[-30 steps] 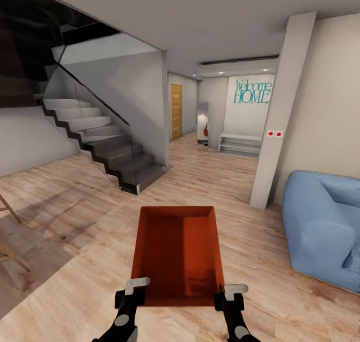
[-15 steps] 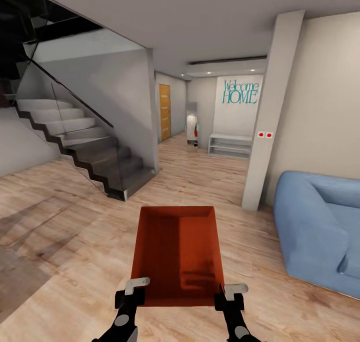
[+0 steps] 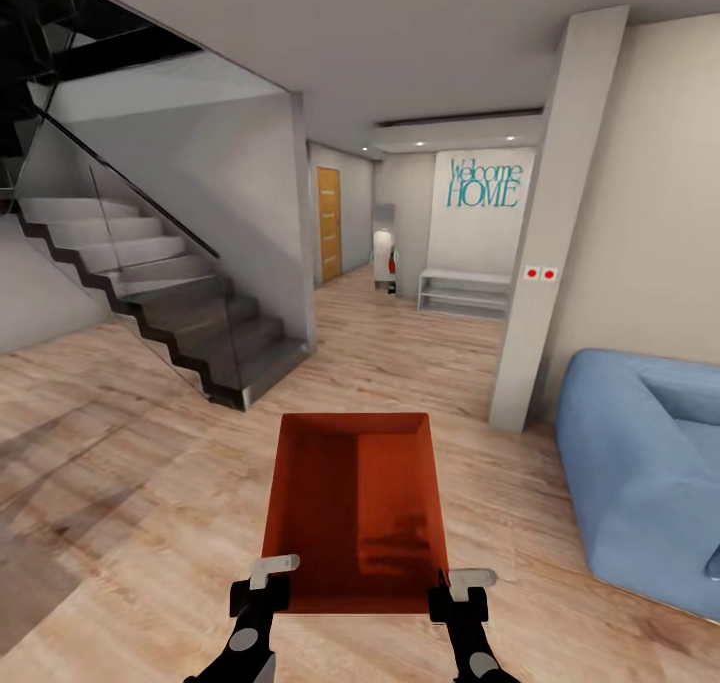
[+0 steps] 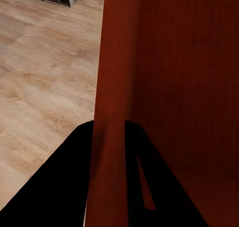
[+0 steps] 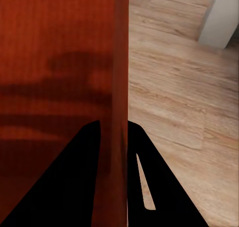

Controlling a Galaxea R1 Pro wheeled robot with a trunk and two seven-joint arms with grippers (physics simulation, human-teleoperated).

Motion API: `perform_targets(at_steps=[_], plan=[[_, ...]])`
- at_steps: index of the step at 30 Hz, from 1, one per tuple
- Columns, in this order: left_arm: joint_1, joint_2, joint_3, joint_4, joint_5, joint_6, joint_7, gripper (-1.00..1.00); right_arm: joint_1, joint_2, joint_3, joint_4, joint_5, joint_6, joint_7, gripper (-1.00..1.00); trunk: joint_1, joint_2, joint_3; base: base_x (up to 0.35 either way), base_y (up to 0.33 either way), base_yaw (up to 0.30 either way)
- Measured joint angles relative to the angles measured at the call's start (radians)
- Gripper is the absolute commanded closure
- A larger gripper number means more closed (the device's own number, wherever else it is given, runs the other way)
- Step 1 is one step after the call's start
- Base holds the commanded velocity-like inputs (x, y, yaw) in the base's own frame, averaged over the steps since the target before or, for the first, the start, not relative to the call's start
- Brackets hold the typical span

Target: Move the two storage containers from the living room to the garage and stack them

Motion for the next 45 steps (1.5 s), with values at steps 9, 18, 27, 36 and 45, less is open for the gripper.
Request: perform_targets(at_steps=[9, 18, 27, 36, 45], plan=[[0.000, 0.000, 0.000, 0.000, 0.000, -0.003, 0.000, 1.00, 0.000, 0.000, 0.000, -0.001, 0.001, -0.002, -0.001, 1.00, 0.000, 0.000, 0.000, 0.321, 0.000, 0.000], [0.000, 0.000, 0.000, 0.000, 0.000, -0.005, 0.000, 1.00, 0.000, 0.000, 0.001, -0.002, 0.002, -0.002, -0.002, 1.00, 0.000, 0.000, 0.000, 0.321, 0.000, -0.024], [0.000, 0.000, 0.000, 0.000, 0.000, -0.001, 0.000, 1.00, 0.000, 0.000, -0.001, -0.001, 0.001, -0.001, 0.000, 1.00, 0.000, 0.000, 0.000, 0.321, 0.000, -0.237], [0.000, 0.000, 0.000, 0.000, 0.000, -0.004, 0.000, 1.00, 0.000, 0.000, 0.000, -0.001, 0.001, -0.003, -0.001, 1.00, 0.000, 0.000, 0.000, 0.321, 0.000, -0.114], [0.000, 0.000, 0.000, 0.000, 0.000, -0.002, 0.000, 1.00, 0.000, 0.000, 0.000, 0.000, 0.000, -0.002, 0.000, 1.00, 0.000, 0.000, 0.000, 0.321, 0.000, -0.002]])
